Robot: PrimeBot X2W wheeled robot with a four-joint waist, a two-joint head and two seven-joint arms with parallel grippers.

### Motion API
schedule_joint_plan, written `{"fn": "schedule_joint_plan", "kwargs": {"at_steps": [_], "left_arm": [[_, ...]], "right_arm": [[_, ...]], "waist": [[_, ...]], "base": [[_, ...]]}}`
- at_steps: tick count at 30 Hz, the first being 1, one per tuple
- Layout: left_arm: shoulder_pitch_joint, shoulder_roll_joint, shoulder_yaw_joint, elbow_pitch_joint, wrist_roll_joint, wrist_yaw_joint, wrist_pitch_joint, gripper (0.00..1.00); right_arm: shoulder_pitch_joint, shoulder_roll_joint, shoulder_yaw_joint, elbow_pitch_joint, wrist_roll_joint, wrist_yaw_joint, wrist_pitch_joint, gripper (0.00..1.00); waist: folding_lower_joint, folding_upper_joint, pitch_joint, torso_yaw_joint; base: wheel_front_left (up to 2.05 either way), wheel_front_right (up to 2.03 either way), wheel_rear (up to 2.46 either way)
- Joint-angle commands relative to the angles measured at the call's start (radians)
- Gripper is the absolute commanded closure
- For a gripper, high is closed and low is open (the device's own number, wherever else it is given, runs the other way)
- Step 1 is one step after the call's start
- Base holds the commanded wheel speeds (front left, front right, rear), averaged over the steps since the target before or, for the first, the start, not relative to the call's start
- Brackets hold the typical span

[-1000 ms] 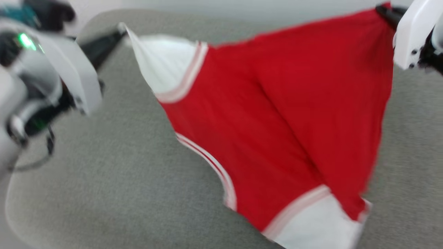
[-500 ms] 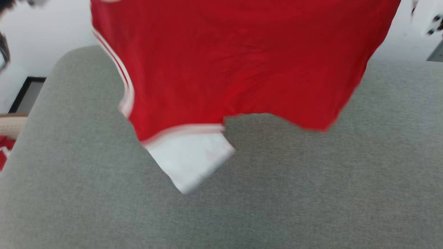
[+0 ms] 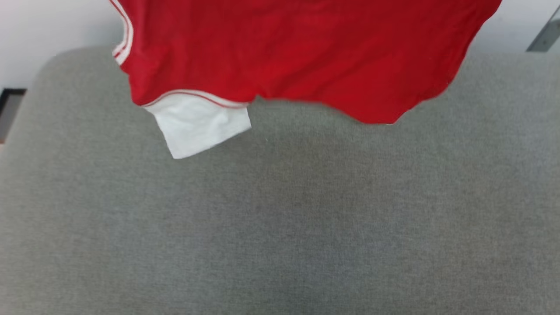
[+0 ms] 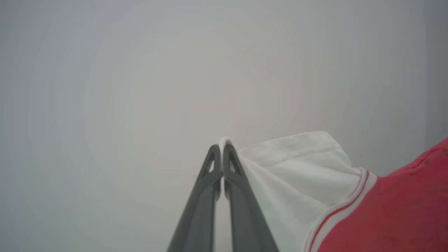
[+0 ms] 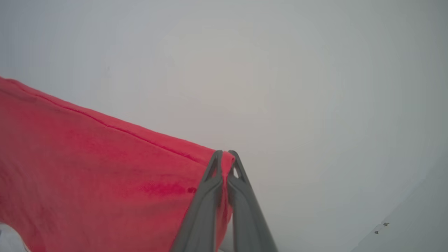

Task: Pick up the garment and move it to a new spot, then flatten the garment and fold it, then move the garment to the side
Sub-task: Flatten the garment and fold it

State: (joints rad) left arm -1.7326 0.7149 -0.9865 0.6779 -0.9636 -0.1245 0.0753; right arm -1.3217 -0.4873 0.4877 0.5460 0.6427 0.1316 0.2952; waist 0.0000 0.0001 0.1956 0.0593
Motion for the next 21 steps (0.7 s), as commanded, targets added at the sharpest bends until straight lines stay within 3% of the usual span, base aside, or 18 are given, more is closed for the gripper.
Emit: {"fn": "schedule_joint_plan", "kwargs": {"at_steps": [1, 10, 15, 18, 21], "left_arm": [[-0.031, -0.009, -0.006, 0.018, 0.019, -0.006, -0.025, 1.00], [-0.193, -0.058, -0.035, 0.121, 0.082, -0.005, -0.151, 1.00], [-0.317, -0.106, -0.013, 0.213, 0.128, 0.001, -0.282, 1.00], [-0.385, -0.126, 0.031, 0.236, 0.145, 0.021, -0.332, 1.00], [-0.414, -0.129, 0.107, 0.171, 0.170, 0.014, -0.339, 1.00]], "right_arm": [[-0.025, 0.019, -0.024, 0.013, -0.030, -0.002, -0.013, 1.00], [-0.155, 0.138, -0.163, 0.137, -0.230, -0.002, -0.151, 1.00], [-0.252, 0.201, -0.271, 0.227, -0.416, -0.002, -0.330, 1.00], [-0.299, 0.232, -0.358, 0.272, -0.549, -0.002, -0.447, 1.00], [-0.320, 0.260, -0.428, 0.301, -0.680, -0.002, -0.512, 1.00]], "waist": [[0.0000, -0.0001, 0.070, -0.020], [0.0000, -0.0001, 0.265, -0.051], [0.0000, -0.0001, 0.365, -0.056], [0.0000, -0.0001, 0.411, -0.050], [0.0000, -0.0001, 0.449, -0.036]], "base": [[0.00, 0.00, 0.00], [0.00, 0.00, 0.00], [0.00, 0.00, 0.00], [0.00, 0.00, 0.00], [0.00, 0.00, 0.00]]}}
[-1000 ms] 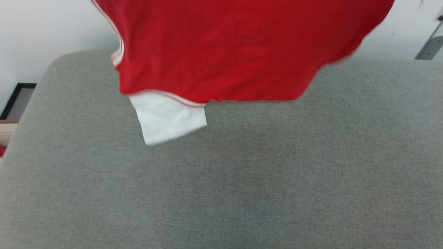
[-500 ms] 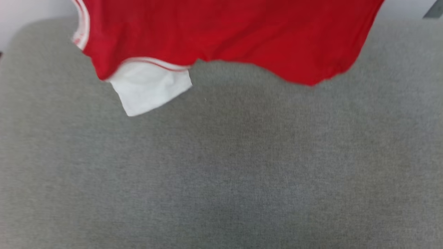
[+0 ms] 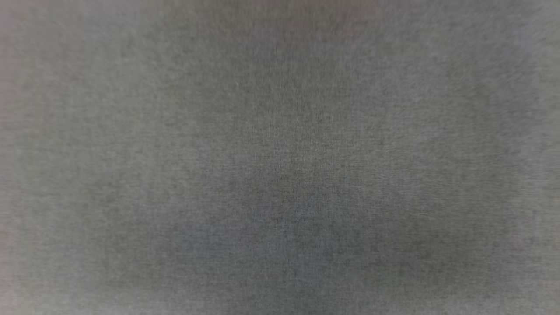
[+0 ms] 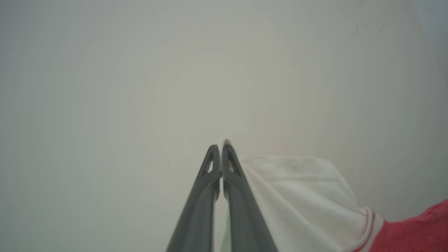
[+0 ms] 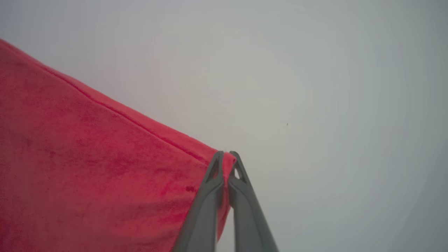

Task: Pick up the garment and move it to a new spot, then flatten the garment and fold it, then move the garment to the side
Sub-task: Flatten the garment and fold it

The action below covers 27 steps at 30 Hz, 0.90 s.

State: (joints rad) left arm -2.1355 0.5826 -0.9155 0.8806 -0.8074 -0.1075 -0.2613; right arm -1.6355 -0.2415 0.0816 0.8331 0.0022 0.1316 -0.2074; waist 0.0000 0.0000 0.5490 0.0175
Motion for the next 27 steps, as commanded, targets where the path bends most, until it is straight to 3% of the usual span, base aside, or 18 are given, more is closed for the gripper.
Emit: {"fn": "schedule_joint_plan", "kwargs": {"at_steps": [1, 5, 12, 20, 23, 27], "left_arm": [[0.010, 0.012, 0.071, -0.052, 0.016, -0.005, -0.003, 1.00], [0.157, 0.030, 0.104, -0.110, 0.020, -0.021, -0.002, 1.00], [0.370, 0.104, -0.040, -0.158, -0.057, -0.021, 0.071, 1.00], [0.659, 0.157, -0.119, -0.234, -0.227, -0.022, 0.236, 1.00], [0.769, 0.196, -0.145, -0.313, -0.268, -0.013, 0.285, 1.00], [0.927, 0.276, -0.181, -0.461, -0.321, 0.037, 0.340, 1.00]], "right_arm": [[0.000, 0.028, -0.038, 0.022, -0.068, -0.002, -0.019, 1.00], [0.049, 0.052, -0.055, 0.078, -0.142, -0.002, -0.032, 1.00], [0.156, 0.046, 0.018, 0.178, -0.118, -0.002, -0.023, 1.00], [0.354, 0.040, 0.132, 0.199, 0.107, -0.002, 0.069, 1.00], [0.454, 0.021, 0.194, 0.143, 0.204, -0.002, 0.138, 1.00], [0.625, -0.031, 0.262, -0.003, 0.367, -0.002, 0.253, 1.00]], "waist": [[0.0000, 0.0000, 0.103, 0.010], [0.0000, 0.0000, 0.095, 0.029], [0.0000, 0.0000, 0.021, 0.058], [0.0000, 0.0000, -0.115, 0.074], [0.0000, 0.0000, -0.167, 0.073], [0.0000, 0.0000, -0.231, 0.070]], "base": [[0.00, 0.00, 0.00], [0.00, 0.00, 0.00], [0.00, 0.00, 0.00], [0.00, 0.00, 0.00], [0.00, 0.00, 0.00], [0.00, 0.00, 0.00]]}}
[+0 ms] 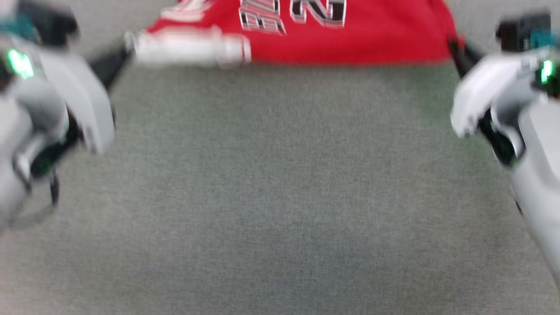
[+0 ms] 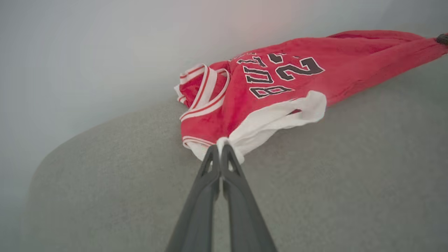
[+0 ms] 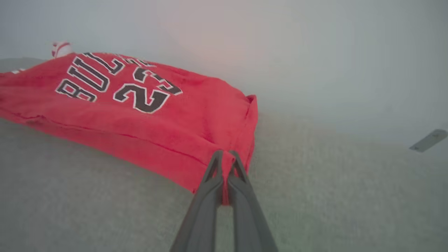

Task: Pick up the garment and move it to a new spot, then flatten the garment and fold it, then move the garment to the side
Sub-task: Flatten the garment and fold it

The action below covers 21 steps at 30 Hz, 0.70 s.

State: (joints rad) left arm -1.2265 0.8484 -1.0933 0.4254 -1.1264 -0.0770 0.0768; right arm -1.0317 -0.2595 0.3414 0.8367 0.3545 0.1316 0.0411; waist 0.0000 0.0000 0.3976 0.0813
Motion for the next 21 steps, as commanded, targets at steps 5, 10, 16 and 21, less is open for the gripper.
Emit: {"fn": "schedule_joint_plan", "kwargs": {"at_steps": [5, 10, 16, 21], "left_arm": [[0.209, 0.135, -0.040, -0.247, -0.071, 0.120, 0.034, 1.00], [0.379, 0.252, -0.081, -0.482, -0.132, 0.242, 0.028, 1.00], [0.527, 0.349, -0.132, -0.660, -0.176, 0.341, 0.028, 1.00], [0.624, 0.390, -0.155, -0.753, -0.235, 0.389, 0.045, 1.00]], "right_arm": [[0.258, -0.133, 0.024, -0.253, 0.152, -0.002, 0.168, 1.00], [0.511, -0.218, -0.036, -0.495, 0.237, -0.002, 0.318, 1.00], [0.780, -0.223, -0.131, -0.743, 0.277, -0.002, 0.488, 1.00], [0.945, -0.201, -0.215, -0.898, 0.291, -0.002, 0.618, 1.00]], "waist": [[0.0000, 0.0000, -0.136, 0.001], [0.0000, 0.0000, -0.164, -0.002], [0.0000, 0.0000, -0.177, 0.002], [0.0000, 0.0000, -0.177, 0.008]], "base": [[0.00, 0.00, 0.00], [0.00, 0.00, 0.00], [0.00, 0.00, 0.00], [0.00, 0.00, 0.00]]}}
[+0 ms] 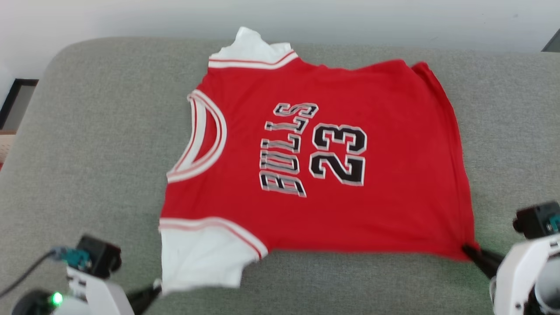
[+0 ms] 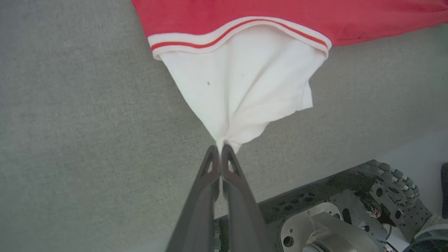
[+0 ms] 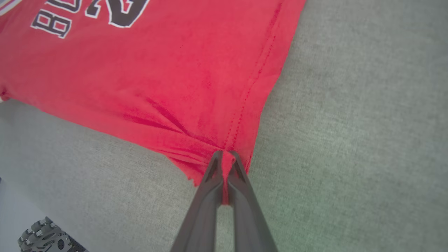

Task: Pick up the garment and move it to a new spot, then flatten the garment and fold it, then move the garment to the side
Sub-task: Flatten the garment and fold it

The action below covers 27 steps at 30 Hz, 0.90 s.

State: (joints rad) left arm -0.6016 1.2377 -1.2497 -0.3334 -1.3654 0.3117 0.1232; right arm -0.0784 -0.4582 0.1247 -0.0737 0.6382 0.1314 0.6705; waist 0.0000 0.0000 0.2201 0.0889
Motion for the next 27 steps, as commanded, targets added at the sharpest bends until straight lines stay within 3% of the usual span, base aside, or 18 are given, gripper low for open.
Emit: {"fn": "schedule_joint_plan", "kwargs": {"at_steps": [1, 8, 17, 21, 27], "left_arm": [[0.017, 0.006, -0.001, -0.008, -0.006, 0.007, 0.005, 1.00], [0.090, 0.034, -0.013, -0.083, -0.046, 0.039, 0.037, 1.00], [-0.052, 0.095, 0.074, -0.112, 0.067, 0.035, 0.035, 1.00], [-0.167, 0.082, 0.130, -0.073, 0.150, -0.020, 0.065, 1.00], [-0.347, -0.033, 0.178, 0.109, 0.221, -0.158, 0.164, 1.00]], "right_arm": [[0.020, 0.004, -0.011, -0.013, 0.005, -0.002, 0.012, 1.00], [0.176, 0.049, -0.090, -0.163, 0.018, -0.002, 0.158, 1.00], [0.082, 0.103, -0.167, -0.243, -0.041, -0.002, 0.118, 1.00], [-0.029, 0.110, -0.157, -0.203, -0.080, -0.002, 0.081, 1.00], [-0.221, 0.109, -0.108, -0.067, -0.134, -0.002, 0.015, 1.00]], "waist": [[0.0000, 0.0000, 0.001, 0.002], [0.0000, 0.0000, 0.015, 0.007], [0.0000, 0.0000, 0.045, -0.011], [0.0000, 0.0000, 0.066, -0.027], [0.0000, 0.0000, 0.102, -0.049]], "base": [[0.00, 0.00, 0.00], [0.00, 0.00, 0.00], [0.00, 0.00, 0.00], [0.00, 0.00, 0.00], [0.00, 0.00, 0.00]]}}
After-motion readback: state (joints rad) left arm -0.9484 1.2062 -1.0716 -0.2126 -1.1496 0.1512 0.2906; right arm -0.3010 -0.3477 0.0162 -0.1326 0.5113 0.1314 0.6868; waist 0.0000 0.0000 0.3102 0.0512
